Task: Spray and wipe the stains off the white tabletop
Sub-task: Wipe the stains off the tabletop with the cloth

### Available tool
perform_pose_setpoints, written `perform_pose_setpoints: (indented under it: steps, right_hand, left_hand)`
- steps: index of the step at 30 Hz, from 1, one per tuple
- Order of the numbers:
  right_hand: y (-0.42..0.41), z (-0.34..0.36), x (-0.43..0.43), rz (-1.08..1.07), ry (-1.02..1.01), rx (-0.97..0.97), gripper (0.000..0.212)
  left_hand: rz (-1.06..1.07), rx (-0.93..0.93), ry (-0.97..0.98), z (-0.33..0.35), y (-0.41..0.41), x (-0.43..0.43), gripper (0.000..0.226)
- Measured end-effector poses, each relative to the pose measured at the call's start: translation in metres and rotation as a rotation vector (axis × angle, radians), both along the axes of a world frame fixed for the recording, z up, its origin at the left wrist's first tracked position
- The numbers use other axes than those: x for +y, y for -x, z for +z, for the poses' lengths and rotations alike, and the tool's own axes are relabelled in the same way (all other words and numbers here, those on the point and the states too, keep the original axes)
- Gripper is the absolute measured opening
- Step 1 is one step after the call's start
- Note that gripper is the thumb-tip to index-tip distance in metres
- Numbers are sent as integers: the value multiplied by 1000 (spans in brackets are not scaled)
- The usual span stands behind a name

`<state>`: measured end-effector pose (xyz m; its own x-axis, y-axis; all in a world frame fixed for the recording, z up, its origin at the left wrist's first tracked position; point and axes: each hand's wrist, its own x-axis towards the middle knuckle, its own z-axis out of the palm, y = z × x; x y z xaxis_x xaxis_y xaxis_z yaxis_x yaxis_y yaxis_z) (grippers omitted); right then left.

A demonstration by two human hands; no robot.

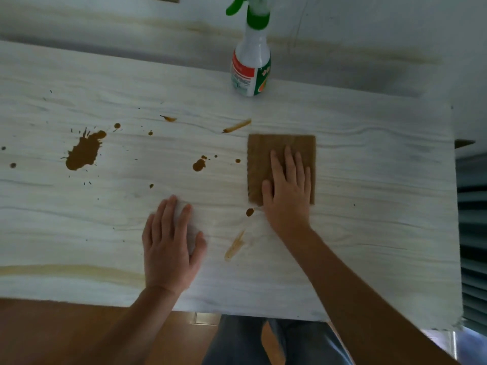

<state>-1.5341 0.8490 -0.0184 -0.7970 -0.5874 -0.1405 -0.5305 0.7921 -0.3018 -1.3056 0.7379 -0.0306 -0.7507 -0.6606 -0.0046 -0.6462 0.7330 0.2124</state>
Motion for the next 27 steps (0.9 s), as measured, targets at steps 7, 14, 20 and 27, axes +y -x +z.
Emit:
perform_pose_setpoints:
  steps: [7, 14, 20, 27]
  right_hand:
    - [19, 0, -12, 302, 4, -44, 65]
    - [24, -10, -96, 644, 54, -23, 61]
    - [18, -9, -178, 517, 35, 10, 59]
    - [34, -8, -242, 286, -9, -6, 61]
  left_hand:
    - [-2, -4, -5, 0, -1, 0, 62]
    - [-1, -23, -10, -1, -2, -1, 62]
    - [-9, -28, 2, -3, -3, -1, 63]
    - [-12, -24, 17, -4, -4, -1, 61]
